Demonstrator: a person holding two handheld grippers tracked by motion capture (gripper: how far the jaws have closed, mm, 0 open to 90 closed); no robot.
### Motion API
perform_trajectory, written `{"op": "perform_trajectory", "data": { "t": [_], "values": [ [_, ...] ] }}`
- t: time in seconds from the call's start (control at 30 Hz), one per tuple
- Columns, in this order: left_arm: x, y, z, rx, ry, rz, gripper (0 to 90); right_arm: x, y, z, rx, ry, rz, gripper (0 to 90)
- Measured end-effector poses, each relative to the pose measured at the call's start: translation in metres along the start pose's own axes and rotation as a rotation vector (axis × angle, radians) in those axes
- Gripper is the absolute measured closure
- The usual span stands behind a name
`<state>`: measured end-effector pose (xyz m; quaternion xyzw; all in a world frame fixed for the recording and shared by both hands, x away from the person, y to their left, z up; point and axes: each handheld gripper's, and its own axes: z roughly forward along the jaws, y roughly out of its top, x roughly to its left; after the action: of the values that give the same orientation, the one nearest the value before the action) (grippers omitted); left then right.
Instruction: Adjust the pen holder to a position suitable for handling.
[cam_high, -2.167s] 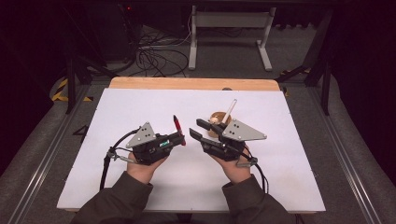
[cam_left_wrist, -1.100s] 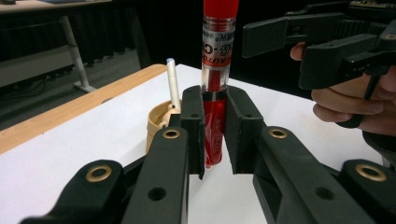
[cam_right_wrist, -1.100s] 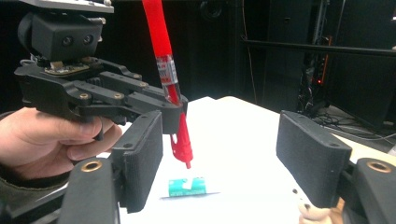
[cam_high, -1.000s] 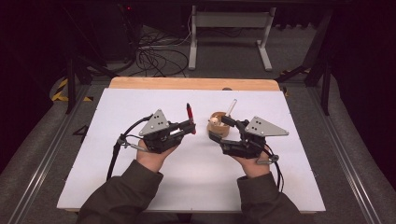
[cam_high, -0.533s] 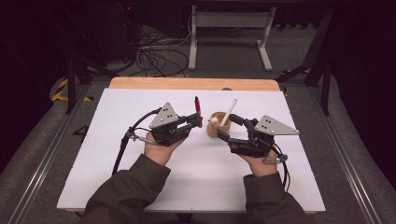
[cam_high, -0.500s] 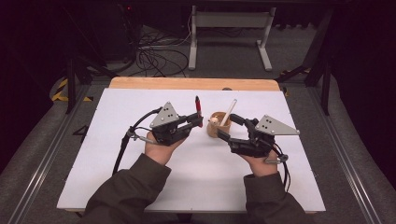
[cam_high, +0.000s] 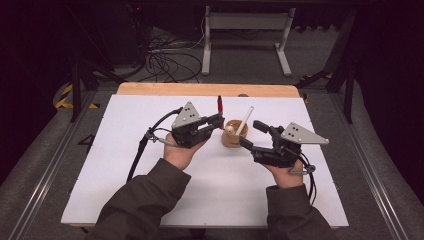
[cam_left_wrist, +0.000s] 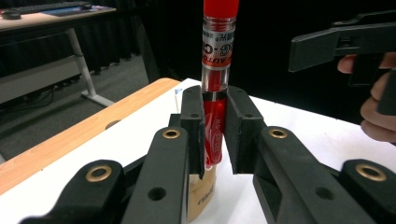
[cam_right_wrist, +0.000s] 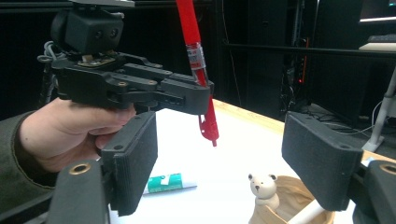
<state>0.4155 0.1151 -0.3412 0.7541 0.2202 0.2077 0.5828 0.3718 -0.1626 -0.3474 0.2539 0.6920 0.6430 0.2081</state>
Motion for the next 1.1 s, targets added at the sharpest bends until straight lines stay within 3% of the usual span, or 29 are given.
{"op": "perform_trajectory", "data": {
  "t": [0.33, 0.63, 1.1],
  "values": [
    [0.003, -0.003, 0.018, -0.005, -0.007, -0.011, 79.3, -0.005, 0.0, -0.004, 0.0, -0.016, 0.002, 26.2],
    [0.007, -0.001, 0.029, -0.022, 0.01, 0.012, 79.2, -0.008, -0.001, -0.005, 0.006, -0.024, 0.003, 25.7],
    [0.017, -0.015, 0.056, -0.013, 0.039, 0.017, 79.2, -0.01, -0.001, -0.007, 0.008, -0.03, 0.003, 25.7]
  ]
}}
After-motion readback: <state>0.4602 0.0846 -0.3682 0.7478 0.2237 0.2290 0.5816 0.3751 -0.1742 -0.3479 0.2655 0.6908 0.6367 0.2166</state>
